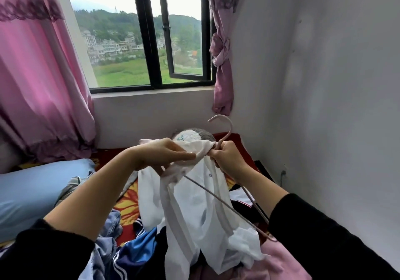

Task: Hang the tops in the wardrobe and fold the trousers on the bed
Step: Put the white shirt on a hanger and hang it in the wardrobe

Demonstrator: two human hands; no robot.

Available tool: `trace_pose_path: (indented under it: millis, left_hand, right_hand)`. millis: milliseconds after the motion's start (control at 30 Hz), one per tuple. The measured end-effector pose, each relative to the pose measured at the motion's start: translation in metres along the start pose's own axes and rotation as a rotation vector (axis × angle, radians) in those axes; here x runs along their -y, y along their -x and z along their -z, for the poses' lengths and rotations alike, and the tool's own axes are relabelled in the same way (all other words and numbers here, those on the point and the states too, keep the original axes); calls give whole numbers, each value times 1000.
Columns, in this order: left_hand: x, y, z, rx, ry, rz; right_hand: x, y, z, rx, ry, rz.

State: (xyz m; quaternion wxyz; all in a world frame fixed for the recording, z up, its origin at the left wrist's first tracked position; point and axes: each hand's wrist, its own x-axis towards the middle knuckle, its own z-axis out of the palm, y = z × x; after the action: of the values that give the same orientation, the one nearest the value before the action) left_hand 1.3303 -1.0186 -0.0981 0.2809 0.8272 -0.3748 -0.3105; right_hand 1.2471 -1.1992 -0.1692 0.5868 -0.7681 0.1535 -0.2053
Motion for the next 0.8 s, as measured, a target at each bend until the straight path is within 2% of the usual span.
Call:
trace_pose_path:
  millis: [33, 100, 167, 233, 300, 433, 500, 567, 633, 700, 800]
  left_hand:
    - [3, -3, -3, -82, -26, 2]
    - [12, -15, -6, -346, -104, -67]
    - [17, -26, -11, -568, -284, -126]
    - [17, -30, -20, -558, -435, -150]
    - [16, -34, -28, -526, -518, -179]
    - [18, -32, -24, -532, -319, -242]
    - [20, -29, -22, -529, -278, -309]
    - [20, -27, -21, -544, -223, -367]
    - [17, -24, -20, -550, -150, -419]
    - [10, -20, -21, -527, -86, -477]
    - [5, -14, -21, -493, -37, -534]
  right_hand:
    - [2, 1, 0, -12, 19, 11]
    - [5, 4, 0, -49, 70, 40]
    - [9, 9, 0, -71, 111, 83]
    - [15, 16, -2, -56, 96, 92]
    - [17, 20, -4, 12, -25, 41]
    - [15, 24, 3, 231, -435, -153]
    - [8, 18, 14, 254, -360, -184]
    - [-3, 13, 20, 288, -87, -157]
    - [-12, 14, 15, 432, 90, -144]
    - [-15, 18, 4, 506, 132, -117]
    - [-12, 20, -4, 465, 41, -73]
